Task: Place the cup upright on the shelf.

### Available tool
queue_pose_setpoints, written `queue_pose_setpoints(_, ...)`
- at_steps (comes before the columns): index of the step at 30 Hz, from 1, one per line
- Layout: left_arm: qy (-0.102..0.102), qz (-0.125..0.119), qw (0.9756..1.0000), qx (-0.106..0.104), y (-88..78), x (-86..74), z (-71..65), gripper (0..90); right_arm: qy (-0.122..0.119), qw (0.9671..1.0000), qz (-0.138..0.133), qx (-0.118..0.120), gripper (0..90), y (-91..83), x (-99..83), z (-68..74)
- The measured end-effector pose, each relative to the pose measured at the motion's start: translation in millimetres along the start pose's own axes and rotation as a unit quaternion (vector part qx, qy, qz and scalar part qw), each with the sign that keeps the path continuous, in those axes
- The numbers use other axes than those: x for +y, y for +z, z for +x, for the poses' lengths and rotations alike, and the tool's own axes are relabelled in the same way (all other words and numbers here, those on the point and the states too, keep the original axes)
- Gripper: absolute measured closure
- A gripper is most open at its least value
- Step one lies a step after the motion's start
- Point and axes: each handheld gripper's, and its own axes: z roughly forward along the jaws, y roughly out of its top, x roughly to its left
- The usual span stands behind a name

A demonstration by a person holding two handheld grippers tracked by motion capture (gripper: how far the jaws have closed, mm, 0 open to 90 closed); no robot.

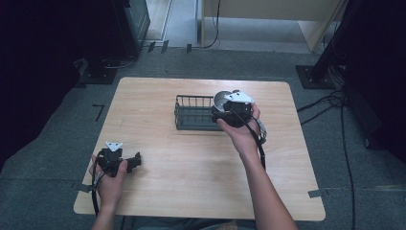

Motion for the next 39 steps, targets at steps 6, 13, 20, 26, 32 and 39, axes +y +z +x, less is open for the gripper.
queue_pose_setpoints(6, 0.000, 0.000, 1.0000, 0.000, 0.0, 0.0, 0.0, 0.0, -0.003, 1.0000, 0.000, -0.004, 18.5, 11.8, 9.9, -1.0)
queue_pose_setpoints(13, 0.001, 0.000, 1.0000, 0.000, -0.1, 0.0, 0.1, 0.0, -0.002, 0.9999, 0.008, -0.013, 18.5, 32.5, 15.5, -4.9)
queue_pose_setpoints(20, 0.001, 0.000, 1.0000, 0.000, 0.0, 0.0, 0.1, 0.0, 0.016, 0.9990, 0.037, -0.022, 18.5, 56.3, 9.1, -12.6)
queue_pose_setpoints(26, 0.001, 0.000, 1.0000, 0.000, 0.0, 0.0, 0.1, 0.0, 0.020, 0.9978, 0.059, -0.025, 18.5, 72.8, 1.8, -12.8)
queue_pose_setpoints(32, 0.001, 0.000, 1.0000, 0.000, 0.0, 0.0, 0.1, 0.0, 0.024, 0.9964, 0.077, -0.028, 18.5, 84.8, -4.1, -11.4)
queue_pose_setpoints(39, 0.000, 0.000, 1.0000, 0.000, 0.0, 0.0, 0.1, 0.0, 0.031, 0.9946, 0.097, -0.021, 18.3, 89.4, -7.1, -11.0)
